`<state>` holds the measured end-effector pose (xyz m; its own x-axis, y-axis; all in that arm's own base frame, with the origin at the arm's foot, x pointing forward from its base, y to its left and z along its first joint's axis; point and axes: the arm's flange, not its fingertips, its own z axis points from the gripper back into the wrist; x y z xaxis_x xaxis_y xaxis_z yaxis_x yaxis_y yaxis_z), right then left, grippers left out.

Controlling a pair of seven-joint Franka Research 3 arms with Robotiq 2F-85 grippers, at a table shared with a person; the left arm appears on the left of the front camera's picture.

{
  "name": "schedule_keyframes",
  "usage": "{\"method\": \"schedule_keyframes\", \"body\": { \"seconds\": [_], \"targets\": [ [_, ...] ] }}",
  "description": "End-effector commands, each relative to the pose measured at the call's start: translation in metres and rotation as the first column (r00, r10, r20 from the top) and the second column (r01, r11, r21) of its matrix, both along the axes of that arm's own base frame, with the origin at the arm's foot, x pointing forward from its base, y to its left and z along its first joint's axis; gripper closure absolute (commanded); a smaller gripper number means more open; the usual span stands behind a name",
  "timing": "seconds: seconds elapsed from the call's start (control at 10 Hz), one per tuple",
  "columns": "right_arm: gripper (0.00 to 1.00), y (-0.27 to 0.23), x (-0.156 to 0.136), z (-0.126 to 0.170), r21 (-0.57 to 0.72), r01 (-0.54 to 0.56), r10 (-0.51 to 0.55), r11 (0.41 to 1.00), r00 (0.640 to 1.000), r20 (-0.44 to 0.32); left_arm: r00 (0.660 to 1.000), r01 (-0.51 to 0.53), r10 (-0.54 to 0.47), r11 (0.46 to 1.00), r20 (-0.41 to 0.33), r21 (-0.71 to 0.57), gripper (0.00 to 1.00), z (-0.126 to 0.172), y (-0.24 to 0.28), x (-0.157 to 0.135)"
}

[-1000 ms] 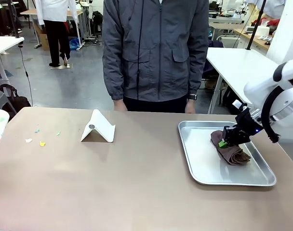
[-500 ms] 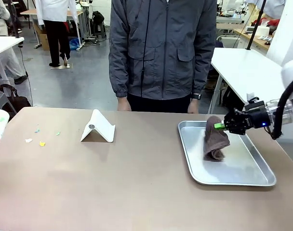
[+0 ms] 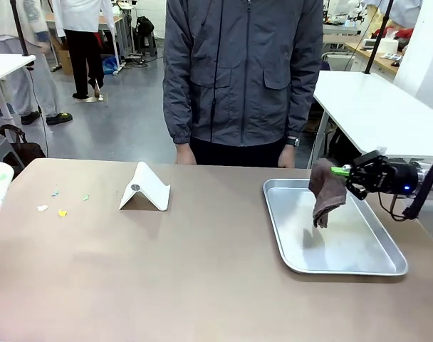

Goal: Clean the surface of the table.
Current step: If a person points to the right, clean the right side of the table with your right hand, and if they point to the left, clean the left side with your left hand.

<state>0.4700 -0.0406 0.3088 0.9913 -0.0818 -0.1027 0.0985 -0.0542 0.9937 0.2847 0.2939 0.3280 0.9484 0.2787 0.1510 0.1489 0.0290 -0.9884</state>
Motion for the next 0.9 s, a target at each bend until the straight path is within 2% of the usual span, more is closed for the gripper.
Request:
{"method": "schedule_keyframes", "body": {
  "seconds": [0.0,0.1,0.2,0.4,0.6,0.8],
  "targets": [
    [0.94,-0.012,-0.002,0.009,0.059,0.010,-0.004,0.998,0.996,-0.091,1.000,0.006,-0.006,1.000,0.003,0.003,0.93,0.004,0.000,-0.004],
    [0.94,-0.017,-0.017,0.012,-0.005,0.032,-0.033,0.999,0.995,-0.091,1.000,0.006,-0.006,1.000,0.003,0.003,0.93,0.004,0.000,-0.004],
    [0.94,-0.029,-0.035,0.018,-0.058,0.080,-0.083,0.995,0.995,-0.054,1.000,0.006,-0.006,1.000,0.003,0.003,0.93,0.004,0.000,-0.004],
    [0.94,-0.064,-0.069,0.031,-0.052,0.197,-0.196,0.979,0.980,0.031,1.000,0.006,-0.006,1.000,0.003,0.003,0.93,0.004,0.000,-0.004],
    [0.94,-0.078,-0.077,0.029,-0.039,0.224,-0.223,0.974,0.974,0.032,1.000,0.006,-0.006,1.000,0.003,0.003,0.93,0.004,0.000,-0.004],
    [0.94,-0.084,-0.073,0.031,-0.030,0.215,-0.215,0.976,0.976,0.015,1.000,0.006,-0.006,1.000,0.003,0.003,0.93,0.004,0.000,-0.004]
  ]
}}
